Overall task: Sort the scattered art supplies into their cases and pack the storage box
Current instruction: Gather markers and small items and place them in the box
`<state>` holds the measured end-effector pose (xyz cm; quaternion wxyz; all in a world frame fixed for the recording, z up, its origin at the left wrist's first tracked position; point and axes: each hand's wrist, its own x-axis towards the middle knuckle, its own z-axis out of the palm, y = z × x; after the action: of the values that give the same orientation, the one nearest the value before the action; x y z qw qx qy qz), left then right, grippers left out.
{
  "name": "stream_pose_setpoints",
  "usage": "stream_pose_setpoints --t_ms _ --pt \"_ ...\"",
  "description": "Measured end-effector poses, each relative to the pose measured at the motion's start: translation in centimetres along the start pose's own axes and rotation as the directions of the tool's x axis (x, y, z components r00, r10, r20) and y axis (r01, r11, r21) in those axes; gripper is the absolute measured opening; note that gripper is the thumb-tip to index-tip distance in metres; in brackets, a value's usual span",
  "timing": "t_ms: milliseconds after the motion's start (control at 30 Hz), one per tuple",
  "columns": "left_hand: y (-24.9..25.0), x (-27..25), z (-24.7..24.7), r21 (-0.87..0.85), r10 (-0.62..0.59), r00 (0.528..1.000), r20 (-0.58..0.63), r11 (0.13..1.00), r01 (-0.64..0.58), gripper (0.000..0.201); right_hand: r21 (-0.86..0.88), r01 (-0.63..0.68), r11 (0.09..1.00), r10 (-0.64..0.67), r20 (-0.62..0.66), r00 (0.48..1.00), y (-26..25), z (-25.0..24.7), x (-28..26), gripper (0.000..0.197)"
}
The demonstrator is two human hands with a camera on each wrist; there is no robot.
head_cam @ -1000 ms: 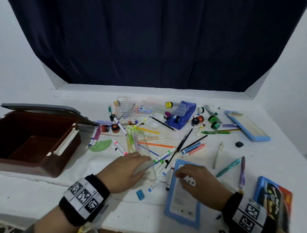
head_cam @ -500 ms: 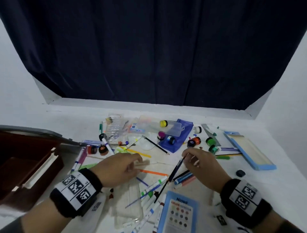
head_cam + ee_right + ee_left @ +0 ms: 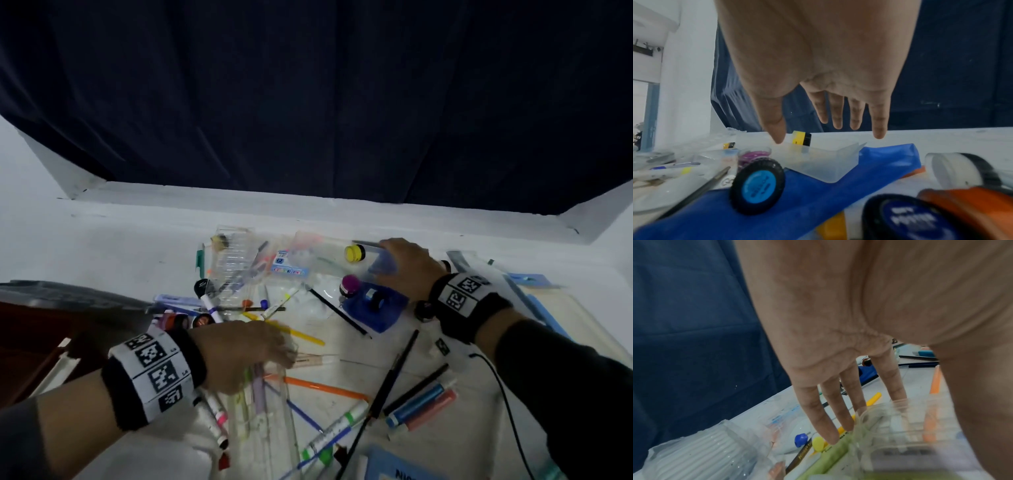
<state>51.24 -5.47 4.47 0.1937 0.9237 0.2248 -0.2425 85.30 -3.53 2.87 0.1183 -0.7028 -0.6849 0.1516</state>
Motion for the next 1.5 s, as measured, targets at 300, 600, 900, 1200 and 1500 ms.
stream_pose_setpoints --t_ms 300,600,900,1200,1500 --pt "-2.2 1.7 0.1 0.014 0.008 1.000 0.016 1.000 -0.008 0.078 0.015 0.048 0.999 -0.049 0.098 0.994 1.1 2.5 3.6 0.094" --pt "-2.6 0.1 -0.6 -0.102 0.027 0.976 -0.214 0.994 -0.050 0.057 0.032 -0.006 0.999 0.008 -0.077 0.997 -1.2 0.1 -1.2 0.078" --pt "0.0 -2.7 -3.4 -0.188 0.063 0.913 -0.403 0.971 -0.150 0.033 0.801 -0.253 0.543 0.264 0.123 0.957 -3.0 -1.7 -9.0 0.046" --pt "3.9 -5.2 -3.2 -0.272 -0.015 0.841 -0.542 0.949 -0.159 0.025 0.887 -0.461 -0.017 0.151 0.458 0.876 -2.3 -0.5 -16.6 0.053" --pt "9.1 -9.0 0.6 -0.186 0.014 0.657 -0.754 0.954 -0.235 0.019 0.969 -0.135 0.208 0.116 0.113 0.987 -1.5 0.1 -22.8 0.069"
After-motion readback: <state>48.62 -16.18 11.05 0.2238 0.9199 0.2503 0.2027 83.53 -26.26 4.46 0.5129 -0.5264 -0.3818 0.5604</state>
